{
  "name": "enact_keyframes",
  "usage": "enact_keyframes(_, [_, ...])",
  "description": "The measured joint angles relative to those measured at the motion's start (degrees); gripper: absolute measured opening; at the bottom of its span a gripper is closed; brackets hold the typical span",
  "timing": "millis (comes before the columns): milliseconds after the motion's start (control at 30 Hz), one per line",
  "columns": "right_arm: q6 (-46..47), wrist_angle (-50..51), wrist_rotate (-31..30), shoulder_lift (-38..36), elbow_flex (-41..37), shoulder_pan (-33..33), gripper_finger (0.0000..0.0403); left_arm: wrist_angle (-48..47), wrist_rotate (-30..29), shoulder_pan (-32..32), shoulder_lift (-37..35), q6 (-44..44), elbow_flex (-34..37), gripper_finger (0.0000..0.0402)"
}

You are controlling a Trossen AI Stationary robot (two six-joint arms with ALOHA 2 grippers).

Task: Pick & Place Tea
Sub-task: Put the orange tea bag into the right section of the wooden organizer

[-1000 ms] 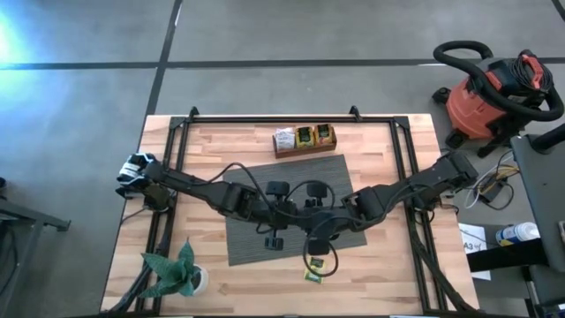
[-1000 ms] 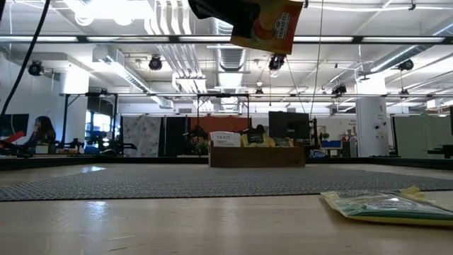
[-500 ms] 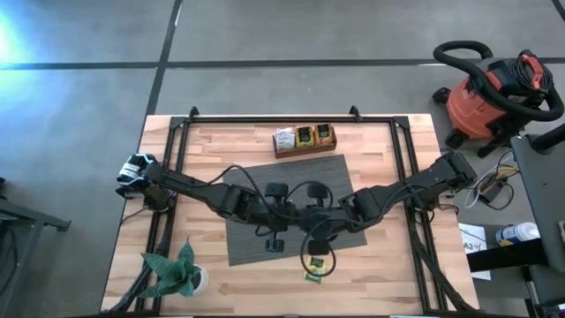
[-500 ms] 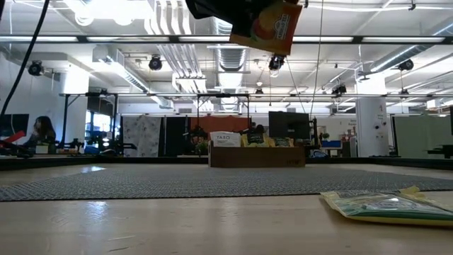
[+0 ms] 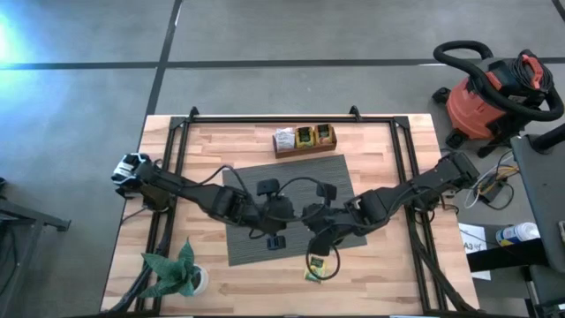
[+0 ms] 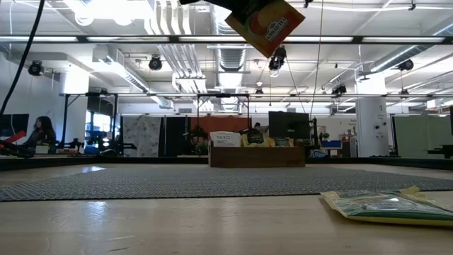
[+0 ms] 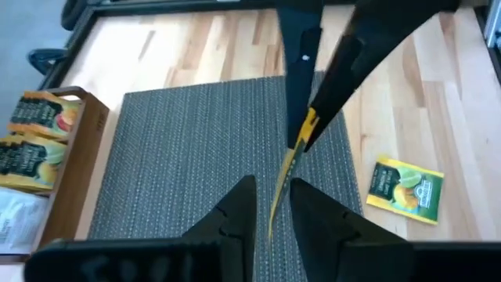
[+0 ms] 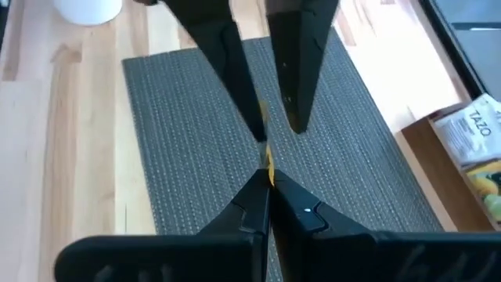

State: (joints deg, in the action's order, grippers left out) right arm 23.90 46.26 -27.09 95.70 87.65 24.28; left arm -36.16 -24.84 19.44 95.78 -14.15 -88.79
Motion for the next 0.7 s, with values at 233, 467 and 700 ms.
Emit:
enact_keyframes(233, [8.1, -0.1, -5.7, -0.4, -1.8, 2.0, 0.0008, -1.4, -5.4, 2.4, -2.2, -3.2, 0.0, 0.0077])
enact_keyframes(467, [22.7, -0.6, -17.8, -6.6, -7.0, 6.8, 0.0008, -2.1, -17.9, 5.5, -7.5, -11.3, 2.8, 0.0077])
enact_keyframes(700, [23.3, -22.3, -21.1, -16.9, -18.7, 9.1, 0.0008, 29.0, -11.8, 6.0, -13.9, -11.0, 19.2, 0.0077])
